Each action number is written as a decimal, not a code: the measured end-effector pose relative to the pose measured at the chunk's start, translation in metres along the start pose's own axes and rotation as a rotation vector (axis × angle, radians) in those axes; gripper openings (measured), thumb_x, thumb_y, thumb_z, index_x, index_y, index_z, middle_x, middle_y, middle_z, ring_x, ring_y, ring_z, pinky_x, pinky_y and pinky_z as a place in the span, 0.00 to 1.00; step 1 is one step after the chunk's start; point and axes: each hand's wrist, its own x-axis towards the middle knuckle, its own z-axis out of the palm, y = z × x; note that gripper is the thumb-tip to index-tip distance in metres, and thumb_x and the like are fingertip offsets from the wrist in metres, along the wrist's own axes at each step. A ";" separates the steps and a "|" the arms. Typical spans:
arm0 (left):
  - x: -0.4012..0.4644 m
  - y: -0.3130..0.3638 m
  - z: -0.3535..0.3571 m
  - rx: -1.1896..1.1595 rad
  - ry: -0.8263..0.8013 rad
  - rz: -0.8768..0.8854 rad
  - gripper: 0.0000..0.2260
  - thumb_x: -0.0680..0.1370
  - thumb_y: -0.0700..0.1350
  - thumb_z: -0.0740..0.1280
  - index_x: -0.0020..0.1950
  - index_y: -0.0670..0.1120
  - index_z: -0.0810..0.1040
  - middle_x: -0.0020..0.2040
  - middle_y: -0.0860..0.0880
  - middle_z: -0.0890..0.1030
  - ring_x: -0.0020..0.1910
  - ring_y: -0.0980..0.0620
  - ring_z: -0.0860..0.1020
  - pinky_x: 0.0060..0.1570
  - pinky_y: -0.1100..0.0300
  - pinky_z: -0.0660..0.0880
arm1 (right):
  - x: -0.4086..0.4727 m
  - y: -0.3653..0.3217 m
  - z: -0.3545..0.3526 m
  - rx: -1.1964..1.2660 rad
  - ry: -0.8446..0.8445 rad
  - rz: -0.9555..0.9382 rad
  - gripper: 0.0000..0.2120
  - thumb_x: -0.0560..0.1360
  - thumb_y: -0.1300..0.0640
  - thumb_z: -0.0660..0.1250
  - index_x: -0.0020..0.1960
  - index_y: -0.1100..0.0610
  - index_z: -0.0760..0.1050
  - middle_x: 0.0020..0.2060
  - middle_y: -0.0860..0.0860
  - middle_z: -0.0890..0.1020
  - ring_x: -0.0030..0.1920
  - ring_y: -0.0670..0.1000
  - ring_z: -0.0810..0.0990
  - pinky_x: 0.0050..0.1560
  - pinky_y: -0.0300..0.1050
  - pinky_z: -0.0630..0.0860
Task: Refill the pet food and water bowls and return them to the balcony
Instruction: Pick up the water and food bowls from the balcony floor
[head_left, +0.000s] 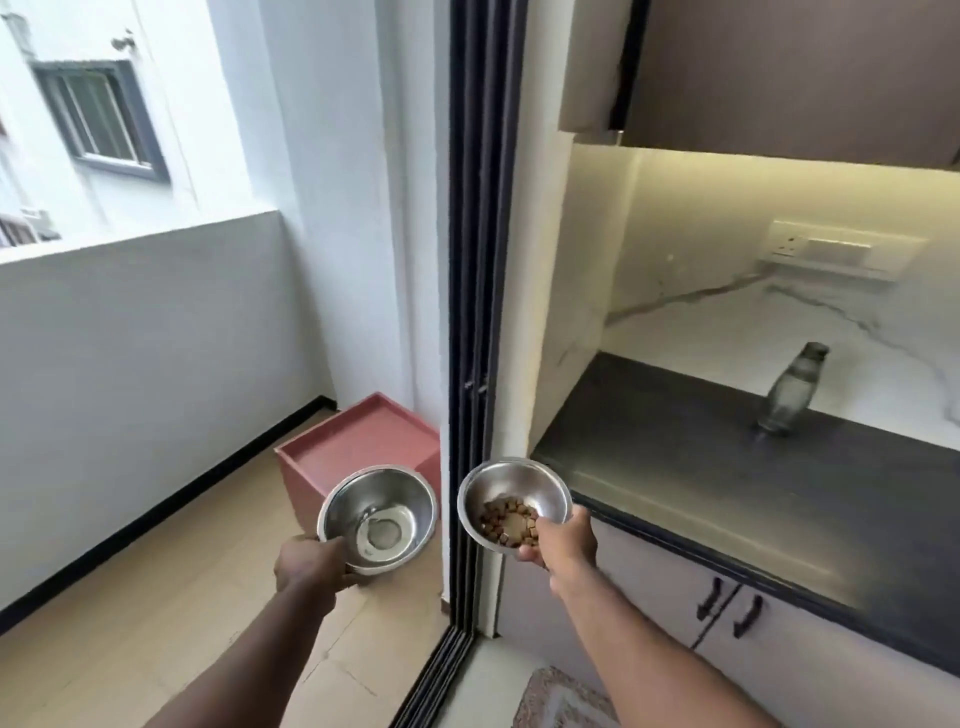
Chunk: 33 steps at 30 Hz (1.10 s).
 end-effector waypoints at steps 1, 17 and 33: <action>-0.009 0.001 0.014 0.019 -0.022 0.014 0.06 0.67 0.32 0.69 0.42 0.36 0.81 0.32 0.37 0.84 0.26 0.38 0.84 0.34 0.42 0.85 | 0.002 -0.001 -0.019 0.009 0.035 -0.001 0.18 0.78 0.65 0.62 0.66 0.56 0.68 0.52 0.57 0.78 0.24 0.56 0.84 0.26 0.44 0.80; -0.144 0.025 0.294 0.189 -0.408 0.143 0.06 0.71 0.30 0.69 0.41 0.39 0.76 0.25 0.43 0.82 0.24 0.42 0.83 0.43 0.33 0.83 | 0.090 -0.003 -0.291 0.197 0.430 0.049 0.16 0.80 0.64 0.64 0.66 0.57 0.66 0.50 0.58 0.78 0.23 0.55 0.83 0.18 0.39 0.74; -0.121 0.074 0.459 0.324 -0.471 0.145 0.09 0.75 0.35 0.75 0.53 0.38 0.78 0.44 0.38 0.83 0.37 0.40 0.86 0.35 0.47 0.85 | 0.211 -0.015 -0.345 0.247 0.463 0.179 0.14 0.82 0.60 0.66 0.62 0.57 0.64 0.47 0.58 0.78 0.30 0.56 0.87 0.24 0.39 0.78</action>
